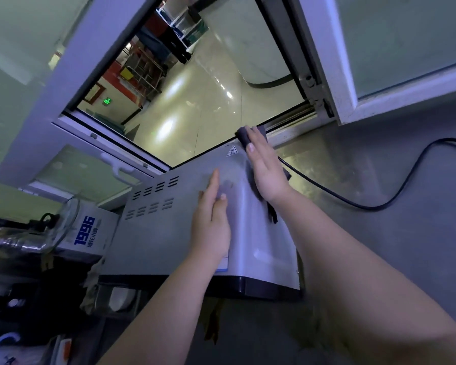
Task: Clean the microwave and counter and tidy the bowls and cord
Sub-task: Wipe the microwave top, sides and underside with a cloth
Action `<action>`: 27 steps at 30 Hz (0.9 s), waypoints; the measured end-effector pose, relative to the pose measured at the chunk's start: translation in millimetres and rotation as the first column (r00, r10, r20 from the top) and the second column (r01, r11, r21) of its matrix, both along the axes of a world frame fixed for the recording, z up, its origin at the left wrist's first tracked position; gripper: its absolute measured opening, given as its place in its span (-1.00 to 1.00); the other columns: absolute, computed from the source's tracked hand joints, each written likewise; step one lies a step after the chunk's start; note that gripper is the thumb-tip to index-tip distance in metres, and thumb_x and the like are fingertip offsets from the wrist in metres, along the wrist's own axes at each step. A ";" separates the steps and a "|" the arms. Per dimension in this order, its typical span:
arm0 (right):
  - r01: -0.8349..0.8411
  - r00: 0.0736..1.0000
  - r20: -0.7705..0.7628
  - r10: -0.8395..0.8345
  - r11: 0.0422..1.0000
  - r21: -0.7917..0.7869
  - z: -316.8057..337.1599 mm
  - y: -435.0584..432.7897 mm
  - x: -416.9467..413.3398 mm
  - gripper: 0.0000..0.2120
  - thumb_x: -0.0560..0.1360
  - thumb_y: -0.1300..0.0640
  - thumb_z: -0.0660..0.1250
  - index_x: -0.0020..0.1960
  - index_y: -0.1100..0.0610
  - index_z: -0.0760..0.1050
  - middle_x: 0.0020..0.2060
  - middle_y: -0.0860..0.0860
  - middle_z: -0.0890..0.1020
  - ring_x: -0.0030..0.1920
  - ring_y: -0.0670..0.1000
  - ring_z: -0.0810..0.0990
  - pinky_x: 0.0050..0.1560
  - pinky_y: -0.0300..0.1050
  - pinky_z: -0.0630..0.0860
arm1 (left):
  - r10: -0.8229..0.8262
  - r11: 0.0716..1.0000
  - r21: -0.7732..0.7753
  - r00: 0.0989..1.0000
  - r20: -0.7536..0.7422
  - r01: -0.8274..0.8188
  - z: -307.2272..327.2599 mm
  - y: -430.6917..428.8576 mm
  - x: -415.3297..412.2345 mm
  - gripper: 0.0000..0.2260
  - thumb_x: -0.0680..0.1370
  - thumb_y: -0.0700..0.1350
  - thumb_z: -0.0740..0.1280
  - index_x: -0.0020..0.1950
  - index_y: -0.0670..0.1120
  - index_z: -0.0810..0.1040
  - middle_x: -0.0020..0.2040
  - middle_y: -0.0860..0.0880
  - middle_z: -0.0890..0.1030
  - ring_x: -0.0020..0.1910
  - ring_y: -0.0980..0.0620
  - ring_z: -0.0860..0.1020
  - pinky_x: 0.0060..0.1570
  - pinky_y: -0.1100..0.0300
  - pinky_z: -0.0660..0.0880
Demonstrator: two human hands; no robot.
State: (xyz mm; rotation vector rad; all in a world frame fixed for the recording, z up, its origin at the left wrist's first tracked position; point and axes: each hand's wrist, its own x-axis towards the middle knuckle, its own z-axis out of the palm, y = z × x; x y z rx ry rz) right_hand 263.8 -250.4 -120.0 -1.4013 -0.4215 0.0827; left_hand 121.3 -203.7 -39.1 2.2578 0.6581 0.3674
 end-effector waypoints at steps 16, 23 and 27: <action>-0.103 0.890 0.410 0.198 0.965 -0.243 22.5 -39.5 -76.1 -0.55 0.64 -0.12 -0.02 0.18 0.04 0.59 0.23 -0.09 0.56 0.41 0.00 0.36 0.49 0.23 -0.07 | -0.080 0.967 0.232 0.992 -0.101 0.102 15.3 53.9 -3.7 -0.59 0.65 -0.19 0.14 0.52 -0.09 0.27 0.55 -0.08 0.20 0.55 0.01 0.06 0.51 0.11 -0.01; -0.103 0.907 0.376 0.189 0.966 -0.237 24.1 -68.0 -155.0 -0.51 0.66 -0.09 -0.05 0.21 0.14 0.56 0.26 -0.01 0.54 0.42 0.01 0.36 0.51 0.18 -0.07 | -0.152 0.813 0.487 0.925 -0.349 0.318 3.9 80.3 -2.9 -0.55 0.68 -0.04 0.01 0.57 -0.03 0.09 0.59 0.00 0.05 0.57 -0.04 -0.07 0.49 -0.04 -0.12; -0.026 0.928 0.341 0.149 0.940 -0.340 31.8 -50.6 -128.7 -0.44 0.65 -0.16 -0.13 0.28 0.09 0.52 0.33 -0.15 0.44 0.46 -0.12 0.25 0.51 0.16 -0.06 | -0.162 0.786 0.525 0.928 -0.335 0.327 0.1 81.9 -2.9 -0.55 0.67 -0.03 -0.01 0.57 -0.03 0.08 0.59 -0.01 0.04 0.56 -0.04 -0.03 0.50 -0.05 -0.07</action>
